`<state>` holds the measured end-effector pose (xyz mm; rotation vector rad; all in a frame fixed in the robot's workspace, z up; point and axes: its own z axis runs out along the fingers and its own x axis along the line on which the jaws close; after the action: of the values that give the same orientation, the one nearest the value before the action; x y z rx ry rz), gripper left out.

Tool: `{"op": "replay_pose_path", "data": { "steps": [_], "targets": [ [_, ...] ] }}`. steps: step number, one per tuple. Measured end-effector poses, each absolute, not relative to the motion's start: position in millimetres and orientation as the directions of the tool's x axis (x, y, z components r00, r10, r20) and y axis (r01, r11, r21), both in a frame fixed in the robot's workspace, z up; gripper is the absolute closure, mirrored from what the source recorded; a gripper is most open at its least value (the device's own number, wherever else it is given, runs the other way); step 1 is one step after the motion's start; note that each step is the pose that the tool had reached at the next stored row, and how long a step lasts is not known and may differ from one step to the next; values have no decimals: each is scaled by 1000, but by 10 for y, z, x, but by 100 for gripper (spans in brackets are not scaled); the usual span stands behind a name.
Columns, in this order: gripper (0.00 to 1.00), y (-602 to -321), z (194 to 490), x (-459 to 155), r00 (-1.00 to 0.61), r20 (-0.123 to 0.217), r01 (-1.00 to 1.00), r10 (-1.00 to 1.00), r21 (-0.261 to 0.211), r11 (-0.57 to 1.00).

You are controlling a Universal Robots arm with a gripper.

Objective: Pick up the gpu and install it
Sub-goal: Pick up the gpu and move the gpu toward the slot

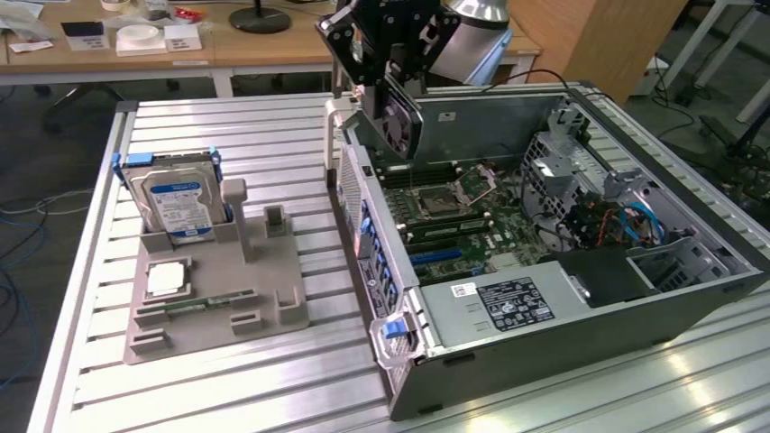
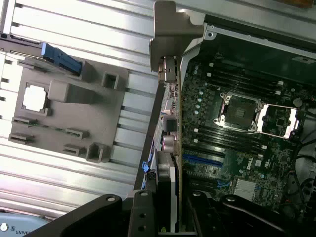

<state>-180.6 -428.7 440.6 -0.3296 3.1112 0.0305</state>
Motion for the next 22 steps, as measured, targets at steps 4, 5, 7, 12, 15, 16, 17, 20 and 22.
{"op": "replay_pose_path", "data": {
  "steps": [4,5,7,12,15,16,17,20,22],
  "targets": [
    [72,-4287,4405,-1806,-978,-15,-210,-209,18,978],
    [72,-4287,4405,-1806,-978,-15,-210,-209,18,978],
    [72,-4287,4405,-1806,-978,-15,-210,-209,18,978],
    [72,-4287,4405,-1806,-978,-15,-210,-209,18,978],
    [72,-4287,4405,-1801,-980,-15,-200,-200,18,980],
    [72,-4286,4405,-1801,-982,-15,-189,-189,18,982],
    [72,-4286,4405,-1800,-984,-15,-177,-177,18,984],
    [72,-4282,4403,-1800,-990,-15,-143,-143,18,990],
    [72,-4277,4403,-1786,-991,-15,-132,-132,18,991]
  ]
}}
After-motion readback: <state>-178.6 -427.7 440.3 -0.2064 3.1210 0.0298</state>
